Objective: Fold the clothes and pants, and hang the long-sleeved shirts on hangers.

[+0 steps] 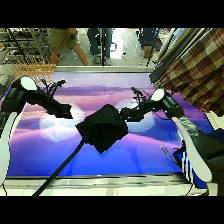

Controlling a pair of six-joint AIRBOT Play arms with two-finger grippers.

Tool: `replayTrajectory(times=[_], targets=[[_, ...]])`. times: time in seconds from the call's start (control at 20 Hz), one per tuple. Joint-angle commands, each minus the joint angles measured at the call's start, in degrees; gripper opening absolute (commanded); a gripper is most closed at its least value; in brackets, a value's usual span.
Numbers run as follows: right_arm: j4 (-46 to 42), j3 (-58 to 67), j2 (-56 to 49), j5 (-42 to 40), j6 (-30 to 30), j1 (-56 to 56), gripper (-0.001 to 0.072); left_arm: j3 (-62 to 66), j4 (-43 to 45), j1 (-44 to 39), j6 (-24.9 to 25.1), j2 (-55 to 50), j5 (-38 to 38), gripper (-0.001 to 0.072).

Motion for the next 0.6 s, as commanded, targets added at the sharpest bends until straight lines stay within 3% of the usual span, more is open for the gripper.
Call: replayTrajectory(times=[0.0, 0.05, 0.1, 0.25, 0.4, 0.5, 0.55], targets=[[2.32, 2.75, -7.61, -3.28, -0.02, 1.03, 0.0555, 0.07, -1.16, -0.04, 0.81, 0.33, -0.55, 0.0008], [2.84, 4.9, -9.29, -2.82, 0.0, 1.55, 0.0413, 0.07, -1.16, -0.04, 0.96, 0.44, -0.52, 0.0008], [4.85, 7.1, -10.12, -3.3, -1.77, 2.58, 0.0043, 0.07, -1.16, -0.04, 1.2, 0.63, -0.5, 0.0008], [8.2, 16.48, -10.14, -10.49, -6.32, 8.72, 0.0037, 0.07, -1.14, -0.2, 2.67, 1.9, -0.55, 0.0008], [5.9, 20.57, -11.15, -29.64, -6.32, 16.7, 0.0038, 0.07, -1.16, -0.2, 2.62, 4.96, -0.5, 0.0008], [6.36, 20.68, -14.64, -37.31, -6.38, 19.89, 0.0041, 0.07, -1.16, -0.37, 2.6, 7.48, -0.5, 0.0008], [7.04, 21.03, -16.46, -37.2, -7.52, 20.55, 0.0131, 0.07, -1.33, -0.61, 2.6, 8.55, -0.44, 0.0008]])
